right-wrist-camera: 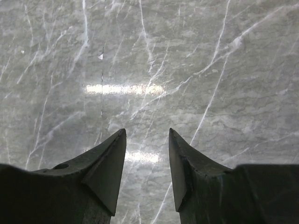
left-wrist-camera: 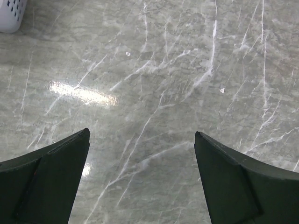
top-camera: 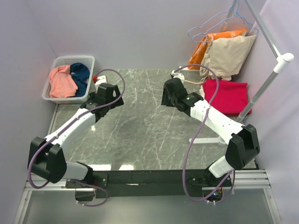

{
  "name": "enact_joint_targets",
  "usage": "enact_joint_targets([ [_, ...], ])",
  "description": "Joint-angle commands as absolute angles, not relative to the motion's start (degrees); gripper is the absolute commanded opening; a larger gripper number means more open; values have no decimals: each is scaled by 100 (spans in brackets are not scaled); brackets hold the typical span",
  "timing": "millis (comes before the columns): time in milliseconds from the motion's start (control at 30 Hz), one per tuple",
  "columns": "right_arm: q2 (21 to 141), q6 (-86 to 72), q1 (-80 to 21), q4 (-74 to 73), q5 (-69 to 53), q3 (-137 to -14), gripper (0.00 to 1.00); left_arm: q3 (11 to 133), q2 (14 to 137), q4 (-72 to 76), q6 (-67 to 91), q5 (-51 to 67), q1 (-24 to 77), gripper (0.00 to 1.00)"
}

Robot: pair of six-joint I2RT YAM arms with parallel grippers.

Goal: Fold and stack the t-shirts
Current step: Grab the tshirt from the pile

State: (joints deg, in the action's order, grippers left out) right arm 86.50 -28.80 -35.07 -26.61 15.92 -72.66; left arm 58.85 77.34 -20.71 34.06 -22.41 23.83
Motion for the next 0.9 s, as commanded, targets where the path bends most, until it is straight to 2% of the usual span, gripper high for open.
enact_joint_targets([
  [0,8745,-2777,-3551,-2540,1573,-7462,49,6038,7366,-1995,3375,-2347,2417,99],
  [333,8886,-2848,-3551,-2470,1468,-7462,48,6467,7558,-2197,3269,-2750,2356,99],
  [433,8912,-2856,-3551,-2461,1476,-7453,48,6906,7909,-2451,3471,-2961,1909,99],
  [467,8921,-2848,-3551,-2444,1468,-7453,48,7091,8049,-2722,3593,-2979,1490,99],
  [567,8947,-2856,-3551,-2461,1477,-7479,48,7812,8665,-3014,3849,-3119,908,93],
  [700,8965,-2874,-3559,-2487,1520,-7471,48,8436,9323,-3058,3955,-2866,309,87],
  [867,9017,-2839,-3559,-2505,1582,-7488,48,9184,10062,-3217,4096,-2452,-535,84],
])
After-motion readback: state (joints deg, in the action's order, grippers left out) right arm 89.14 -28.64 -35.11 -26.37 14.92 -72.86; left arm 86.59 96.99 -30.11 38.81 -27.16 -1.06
